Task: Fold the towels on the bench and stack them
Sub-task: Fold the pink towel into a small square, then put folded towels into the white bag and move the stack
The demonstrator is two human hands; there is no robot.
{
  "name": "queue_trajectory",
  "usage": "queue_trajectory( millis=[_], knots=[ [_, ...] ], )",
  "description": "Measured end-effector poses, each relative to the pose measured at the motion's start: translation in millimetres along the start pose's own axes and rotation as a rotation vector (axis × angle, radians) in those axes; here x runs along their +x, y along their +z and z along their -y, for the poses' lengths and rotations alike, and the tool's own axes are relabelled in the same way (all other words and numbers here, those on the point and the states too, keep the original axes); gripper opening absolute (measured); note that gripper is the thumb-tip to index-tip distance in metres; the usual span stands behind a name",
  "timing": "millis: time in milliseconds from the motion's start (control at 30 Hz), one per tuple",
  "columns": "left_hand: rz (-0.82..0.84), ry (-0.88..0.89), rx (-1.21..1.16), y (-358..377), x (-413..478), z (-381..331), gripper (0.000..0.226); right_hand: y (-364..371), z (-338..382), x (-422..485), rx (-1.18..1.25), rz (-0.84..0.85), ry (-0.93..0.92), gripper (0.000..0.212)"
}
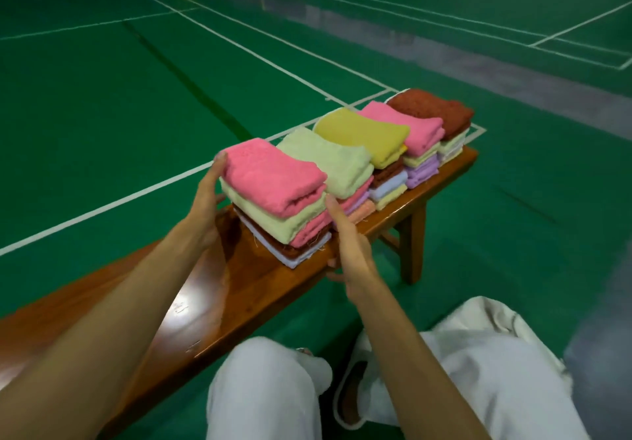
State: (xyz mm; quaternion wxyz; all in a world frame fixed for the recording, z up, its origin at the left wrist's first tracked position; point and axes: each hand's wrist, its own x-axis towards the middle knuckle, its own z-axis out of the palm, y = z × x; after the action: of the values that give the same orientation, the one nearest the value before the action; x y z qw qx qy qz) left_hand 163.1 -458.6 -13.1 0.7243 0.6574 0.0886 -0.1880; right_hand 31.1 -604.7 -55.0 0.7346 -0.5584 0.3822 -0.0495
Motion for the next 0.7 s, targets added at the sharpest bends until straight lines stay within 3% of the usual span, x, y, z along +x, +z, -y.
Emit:
queue_trajectory(
  millis=[67,200,367,500,633,700],
  knots=[
    [0.051,0.007,0.022,3.9,9.5,-1.6,0.059,9.1,5.0,-0.8,0.048,0.068,0.027,0.112],
    [0.106,-0.018,0.119,14.3,15.5,3.8,0.08,23.7,19.1,0.9,0.118,0.134,0.019,0.11],
    [-0.067,0.012,0.08,12.7,31.5,31.1,0.097,26.1,13.3,13.9,0.125,0.16,0.087,0.149],
    [-0.168,-0.003,0.038,21.5,8.2,52.8,0.112,-10.4,6.8,12.6,0.116,0.184,0.083,0.116],
    [-0.159,-0.028,-0.041,46.6,-32.2,71.4,0.102,-35.7,-17.1,22.0,0.205,0.254,0.143,0.124],
    [-0.133,-0.033,-0.075,61.3,-48.9,79.1,0.096,-44.8,-33.1,33.9,0.225,0.245,0.145,0.111]
  ],
)
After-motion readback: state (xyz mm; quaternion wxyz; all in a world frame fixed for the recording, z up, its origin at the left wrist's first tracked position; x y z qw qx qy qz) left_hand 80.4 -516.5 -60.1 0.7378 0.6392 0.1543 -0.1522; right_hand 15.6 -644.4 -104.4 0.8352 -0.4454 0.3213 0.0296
